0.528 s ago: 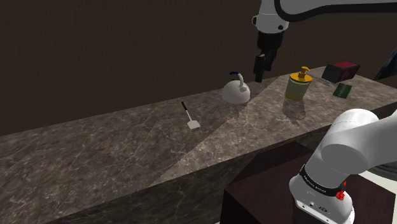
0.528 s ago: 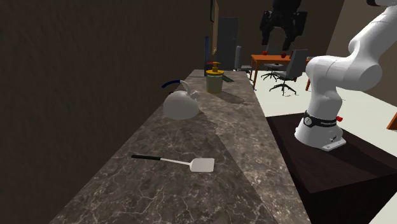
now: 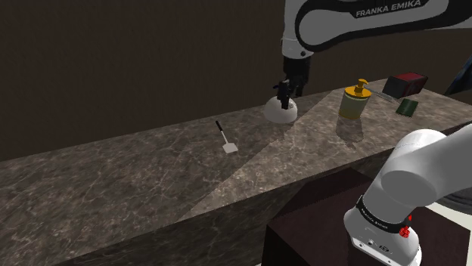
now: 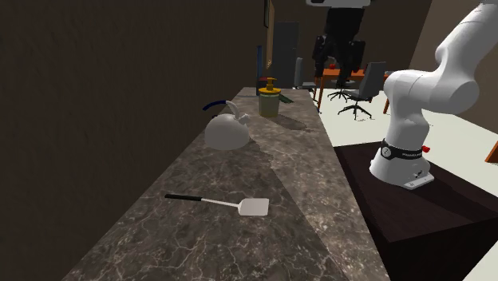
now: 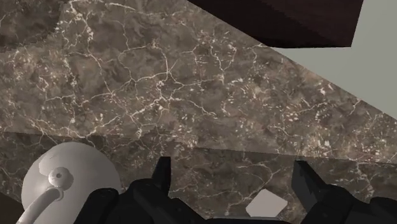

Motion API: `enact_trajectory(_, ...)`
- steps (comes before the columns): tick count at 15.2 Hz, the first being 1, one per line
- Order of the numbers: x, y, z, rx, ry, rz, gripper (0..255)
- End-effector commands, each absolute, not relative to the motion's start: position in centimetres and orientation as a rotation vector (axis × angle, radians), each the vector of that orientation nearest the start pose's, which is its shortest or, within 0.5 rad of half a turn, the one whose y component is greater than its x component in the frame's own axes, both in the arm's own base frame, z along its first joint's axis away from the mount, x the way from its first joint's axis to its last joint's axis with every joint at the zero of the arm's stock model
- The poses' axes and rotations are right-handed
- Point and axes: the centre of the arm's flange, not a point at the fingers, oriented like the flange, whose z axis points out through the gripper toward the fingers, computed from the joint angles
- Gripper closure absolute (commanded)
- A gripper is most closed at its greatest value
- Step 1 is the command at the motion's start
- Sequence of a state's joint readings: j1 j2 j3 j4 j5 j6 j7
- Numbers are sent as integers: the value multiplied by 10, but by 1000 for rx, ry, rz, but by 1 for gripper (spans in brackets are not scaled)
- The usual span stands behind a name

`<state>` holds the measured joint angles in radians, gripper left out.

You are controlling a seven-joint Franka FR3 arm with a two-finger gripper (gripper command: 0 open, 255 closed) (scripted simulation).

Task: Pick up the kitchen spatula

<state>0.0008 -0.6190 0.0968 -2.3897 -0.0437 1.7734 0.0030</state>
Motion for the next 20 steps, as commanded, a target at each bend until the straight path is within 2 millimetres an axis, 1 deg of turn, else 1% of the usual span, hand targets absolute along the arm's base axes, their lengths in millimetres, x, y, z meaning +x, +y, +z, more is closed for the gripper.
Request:
enact_trajectory(1, 384, 45, 521, -3233, -86, -16, 0)
enact_trajectory(11, 481, 73, 440, -3203, 161, -46, 0)
enact_trajectory(20, 573, 88, 371, -3160, 379, -73, 0)
